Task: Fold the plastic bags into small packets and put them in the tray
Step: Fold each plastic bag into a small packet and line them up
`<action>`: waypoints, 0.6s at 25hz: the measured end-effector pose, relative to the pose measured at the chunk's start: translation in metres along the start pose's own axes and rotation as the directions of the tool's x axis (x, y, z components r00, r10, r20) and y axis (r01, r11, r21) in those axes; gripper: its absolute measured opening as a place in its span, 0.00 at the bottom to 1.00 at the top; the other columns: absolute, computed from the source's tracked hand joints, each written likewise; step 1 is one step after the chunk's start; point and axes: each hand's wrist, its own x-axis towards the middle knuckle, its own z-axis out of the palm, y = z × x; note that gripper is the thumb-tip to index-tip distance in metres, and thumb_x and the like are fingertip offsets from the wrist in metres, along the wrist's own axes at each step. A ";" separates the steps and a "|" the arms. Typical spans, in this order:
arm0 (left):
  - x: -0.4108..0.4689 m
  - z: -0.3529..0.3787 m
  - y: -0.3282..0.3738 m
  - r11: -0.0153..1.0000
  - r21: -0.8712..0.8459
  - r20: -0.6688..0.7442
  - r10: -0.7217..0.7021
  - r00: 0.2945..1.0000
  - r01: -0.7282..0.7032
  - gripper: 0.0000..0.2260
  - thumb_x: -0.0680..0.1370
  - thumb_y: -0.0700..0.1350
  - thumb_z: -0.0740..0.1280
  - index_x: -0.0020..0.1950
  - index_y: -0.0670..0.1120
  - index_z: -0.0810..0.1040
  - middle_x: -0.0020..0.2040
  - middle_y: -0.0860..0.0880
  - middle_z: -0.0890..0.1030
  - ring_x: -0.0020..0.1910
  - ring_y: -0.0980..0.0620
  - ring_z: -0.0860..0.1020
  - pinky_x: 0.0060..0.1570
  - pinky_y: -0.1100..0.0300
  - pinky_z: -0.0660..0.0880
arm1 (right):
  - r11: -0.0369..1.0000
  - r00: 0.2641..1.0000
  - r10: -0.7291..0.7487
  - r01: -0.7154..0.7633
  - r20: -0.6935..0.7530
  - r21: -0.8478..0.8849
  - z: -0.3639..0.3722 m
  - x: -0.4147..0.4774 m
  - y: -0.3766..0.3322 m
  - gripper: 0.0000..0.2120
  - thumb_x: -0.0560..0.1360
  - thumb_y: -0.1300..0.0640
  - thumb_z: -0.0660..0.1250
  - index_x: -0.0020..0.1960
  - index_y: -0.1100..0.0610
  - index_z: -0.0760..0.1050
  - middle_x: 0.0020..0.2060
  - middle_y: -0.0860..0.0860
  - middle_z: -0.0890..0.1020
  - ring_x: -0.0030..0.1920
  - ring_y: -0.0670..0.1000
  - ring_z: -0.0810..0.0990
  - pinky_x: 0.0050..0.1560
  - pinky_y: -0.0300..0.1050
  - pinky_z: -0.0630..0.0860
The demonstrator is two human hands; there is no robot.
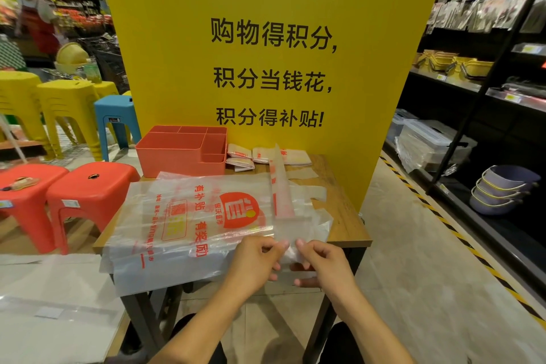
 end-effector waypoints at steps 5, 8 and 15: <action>-0.004 -0.003 0.007 0.999 -0.038 -0.034 -0.020 0.999 0.019 0.08 0.79 0.52 0.73 0.48 0.49 0.86 0.36 0.48 0.84 0.35 0.52 0.83 0.36 0.58 0.83 | 1.000 0.999 0.008 -0.007 -0.042 0.009 0.006 -0.001 0.001 0.16 0.78 0.52 0.73 0.37 0.60 0.79 0.36 0.53 0.83 0.45 0.61 0.87 0.41 0.54 0.85; -0.010 -0.001 -0.001 0.999 -0.035 -0.010 -0.029 1.000 0.029 0.08 0.75 0.52 0.78 0.48 0.49 0.85 0.41 0.49 0.84 0.42 0.52 0.84 0.37 0.61 0.81 | 0.998 0.996 -0.016 0.010 -0.092 -0.055 0.009 -0.001 0.004 0.20 0.78 0.50 0.73 0.33 0.58 0.72 0.31 0.53 0.78 0.37 0.58 0.86 0.38 0.50 0.84; -0.011 -0.001 0.003 0.993 -0.119 -0.083 -0.030 0.996 0.020 0.05 0.79 0.47 0.73 0.46 0.47 0.85 0.39 0.47 0.84 0.40 0.49 0.84 0.42 0.51 0.85 | 1.000 0.999 -0.030 0.030 -0.009 -0.004 0.010 -0.007 0.007 0.11 0.79 0.57 0.73 0.50 0.64 0.75 0.42 0.58 0.84 0.40 0.57 0.85 0.37 0.50 0.83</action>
